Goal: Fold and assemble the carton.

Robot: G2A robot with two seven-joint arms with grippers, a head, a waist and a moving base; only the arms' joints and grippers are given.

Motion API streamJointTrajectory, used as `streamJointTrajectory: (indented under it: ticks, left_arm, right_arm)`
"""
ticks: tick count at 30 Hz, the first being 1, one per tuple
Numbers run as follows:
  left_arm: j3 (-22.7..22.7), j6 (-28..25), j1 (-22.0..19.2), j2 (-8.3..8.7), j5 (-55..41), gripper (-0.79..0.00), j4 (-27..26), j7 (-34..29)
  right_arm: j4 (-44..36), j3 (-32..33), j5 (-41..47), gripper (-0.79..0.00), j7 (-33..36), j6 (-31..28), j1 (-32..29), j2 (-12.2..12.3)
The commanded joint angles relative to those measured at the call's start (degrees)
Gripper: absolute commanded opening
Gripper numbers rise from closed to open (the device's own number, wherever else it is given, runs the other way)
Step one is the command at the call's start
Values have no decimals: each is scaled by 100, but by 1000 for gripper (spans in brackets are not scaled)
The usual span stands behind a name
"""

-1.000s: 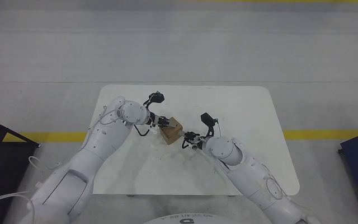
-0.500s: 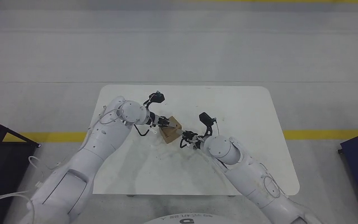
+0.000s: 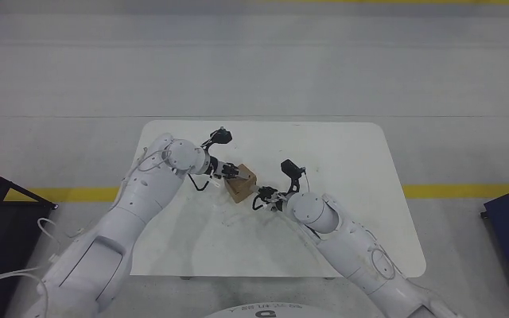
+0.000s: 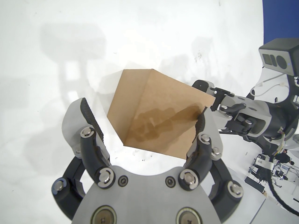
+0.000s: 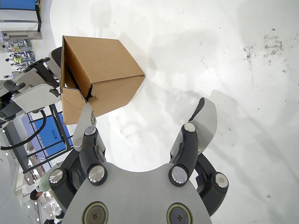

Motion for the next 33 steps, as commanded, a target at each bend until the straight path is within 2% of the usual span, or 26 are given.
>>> streamJointTrajectory:
  ticks: [1,5,14,23,33]
  left_arm:
    - [37,-86,-32,-17,-29,-46,60,-24]
    - [63,-389,-87,-38,-193,-80,208,-130]
    - [102,-644,-188,-69,-373,-80,479,-206]
    - [156,-837,-211,-82,-471,-49,530,-278]
    - [175,-953,-213,-69,-497,-86,542,-255]
  right_arm:
    - [-3,9,0,-71,-1,-13,-10,0]
    - [-11,28,0,-71,3,-30,-26,0]
    - [-8,33,-11,-65,34,-26,-13,-11]
    - [20,-11,-43,-58,50,5,33,-33]
    - [20,-42,-89,-46,40,4,42,-51]
